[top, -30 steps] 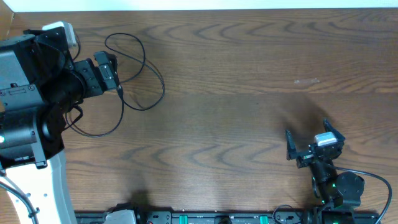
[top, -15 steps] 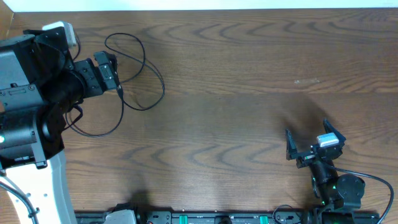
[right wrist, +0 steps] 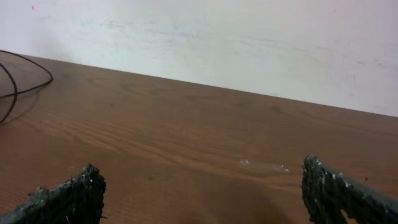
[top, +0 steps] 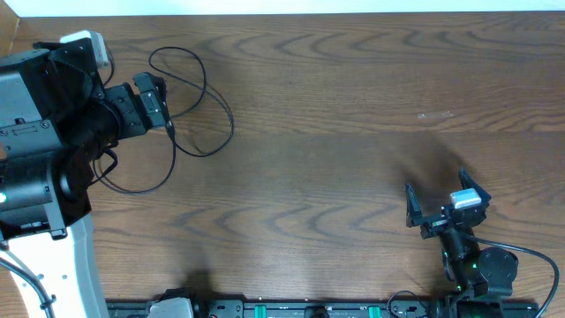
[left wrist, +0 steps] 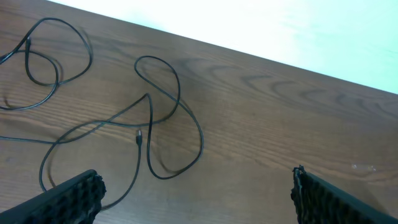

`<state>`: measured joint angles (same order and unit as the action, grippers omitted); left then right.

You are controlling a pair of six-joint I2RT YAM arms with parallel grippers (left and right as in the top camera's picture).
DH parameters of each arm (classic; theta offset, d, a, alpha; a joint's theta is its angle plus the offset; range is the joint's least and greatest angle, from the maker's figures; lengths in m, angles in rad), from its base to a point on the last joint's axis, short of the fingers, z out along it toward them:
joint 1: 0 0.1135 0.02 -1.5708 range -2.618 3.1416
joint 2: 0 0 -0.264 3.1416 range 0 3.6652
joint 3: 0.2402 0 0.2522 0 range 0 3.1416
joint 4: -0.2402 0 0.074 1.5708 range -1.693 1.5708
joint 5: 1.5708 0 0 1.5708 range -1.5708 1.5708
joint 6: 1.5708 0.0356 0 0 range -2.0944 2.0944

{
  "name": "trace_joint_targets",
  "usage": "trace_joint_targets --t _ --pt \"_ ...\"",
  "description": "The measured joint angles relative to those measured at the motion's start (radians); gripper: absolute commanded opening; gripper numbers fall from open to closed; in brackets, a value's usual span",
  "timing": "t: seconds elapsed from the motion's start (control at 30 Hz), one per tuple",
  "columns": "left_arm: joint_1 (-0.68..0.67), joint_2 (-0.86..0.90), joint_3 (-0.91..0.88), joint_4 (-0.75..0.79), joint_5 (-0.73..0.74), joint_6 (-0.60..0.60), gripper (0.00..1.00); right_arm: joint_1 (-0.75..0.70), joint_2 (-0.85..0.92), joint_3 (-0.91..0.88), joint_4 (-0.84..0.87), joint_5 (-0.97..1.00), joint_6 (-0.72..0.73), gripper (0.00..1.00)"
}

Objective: Untangle cables

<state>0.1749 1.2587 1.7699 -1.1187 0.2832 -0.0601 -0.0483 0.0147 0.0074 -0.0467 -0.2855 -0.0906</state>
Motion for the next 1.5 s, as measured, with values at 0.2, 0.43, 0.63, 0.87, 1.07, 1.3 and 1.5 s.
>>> trace_joint_targets --t 0.2,0.43,0.63,0.87,1.07,1.3,1.5 --pt "0.000 0.000 0.000 0.000 0.000 0.000 0.98 0.000 0.000 0.000 0.000 0.000 0.000 0.99" --pt "0.000 0.000 0.000 0.000 0.000 0.000 0.98 0.000 0.000 0.000 0.000 0.000 0.000 0.99" --pt "0.000 0.000 0.000 0.000 0.000 0.000 0.98 0.000 0.000 0.000 0.000 0.000 0.000 0.99" --pt "0.000 0.000 0.000 0.000 0.000 0.000 0.98 0.000 0.000 0.000 0.000 0.000 0.000 0.99" --pt "0.000 0.000 0.000 0.000 0.000 0.000 0.98 0.000 0.000 0.000 0.000 0.000 0.000 0.99" --pt "0.000 -0.015 0.000 0.000 -0.024 0.000 0.98 0.000 0.000 0.000 0.000 0.000 0.000 0.99" --pt "0.000 -0.106 -0.005 0.000 -0.053 0.000 0.98 0.000 0.000 0.000 0.000 0.000 0.000 0.99"
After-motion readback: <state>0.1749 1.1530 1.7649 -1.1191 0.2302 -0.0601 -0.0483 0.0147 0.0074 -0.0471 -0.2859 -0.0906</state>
